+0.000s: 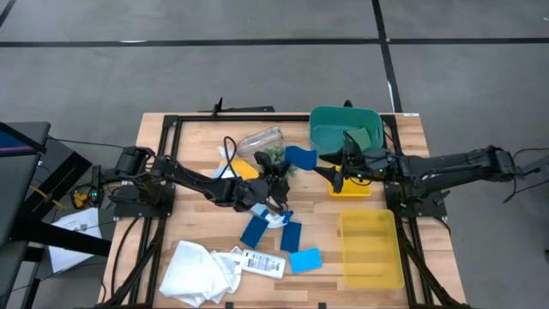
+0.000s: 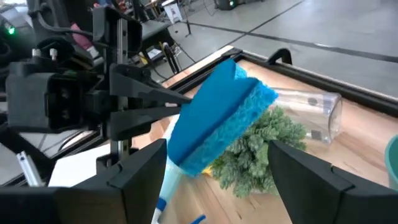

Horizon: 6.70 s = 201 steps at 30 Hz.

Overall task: Pick & Place Kitchen Items
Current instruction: Put the blue sponge into the top yellow bin

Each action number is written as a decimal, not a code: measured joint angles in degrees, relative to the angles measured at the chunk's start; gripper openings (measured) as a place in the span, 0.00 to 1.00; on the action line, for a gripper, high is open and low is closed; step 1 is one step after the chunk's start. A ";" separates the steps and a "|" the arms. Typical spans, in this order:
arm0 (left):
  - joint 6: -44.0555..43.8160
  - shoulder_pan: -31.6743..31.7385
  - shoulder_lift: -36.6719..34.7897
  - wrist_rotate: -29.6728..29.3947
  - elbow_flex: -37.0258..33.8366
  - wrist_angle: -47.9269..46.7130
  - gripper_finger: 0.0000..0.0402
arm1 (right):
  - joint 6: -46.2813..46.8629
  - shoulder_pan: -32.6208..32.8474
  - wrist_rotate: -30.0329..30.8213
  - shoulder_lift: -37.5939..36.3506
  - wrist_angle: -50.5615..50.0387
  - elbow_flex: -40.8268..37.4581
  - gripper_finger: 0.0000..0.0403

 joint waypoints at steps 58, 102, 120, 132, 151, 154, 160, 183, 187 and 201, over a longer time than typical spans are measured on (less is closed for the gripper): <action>-2.87 0.00 0.00 0.06 0.00 -0.10 0.16 | -1.54 -3.15 0.17 0.73 1.26 0.00 0.01; -19.11 1.67 -43.10 13.18 -23.78 -0.74 0.24 | 23.58 -1.97 0.09 -41.42 -43.68 -13.48 0.01; -18.25 7.61 -43.04 22.16 -23.76 0.43 0.23 | 32.90 0.09 0.30 -50.72 -51.54 -18.84 0.01; -18.27 7.61 -43.04 22.16 -23.76 0.37 0.23 | 34.05 0.09 -0.02 -50.72 -51.78 -19.54 0.01; -18.27 7.61 -43.04 22.16 -23.74 0.33 0.23 | 32.99 0.09 -4.24 -50.72 -50.72 -20.76 0.01; -18.27 7.61 -43.04 22.16 -23.74 0.33 0.23 | 32.99 0.17 -4.41 -50.72 -50.78 -20.76 0.01; -18.27 7.61 -43.01 22.16 -23.74 -0.11 0.23 | 33.06 1.84 -4.42 -50.72 -51.18 -20.76 0.01; -18.27 7.61 -43.01 22.16 -23.71 -0.09 0.23 | 33.16 2.54 -2.69 -50.72 -50.72 -20.79 0.11; -18.27 7.61 -43.01 22.17 -23.71 -0.09 0.23 | 33.16 2.54 -2.67 -50.72 -50.74 -20.79 0.14; -18.27 7.61 -43.01 22.17 -23.71 -0.09 0.23 | 32.36 2.50 -1.33 -50.72 -50.39 -20.79 0.21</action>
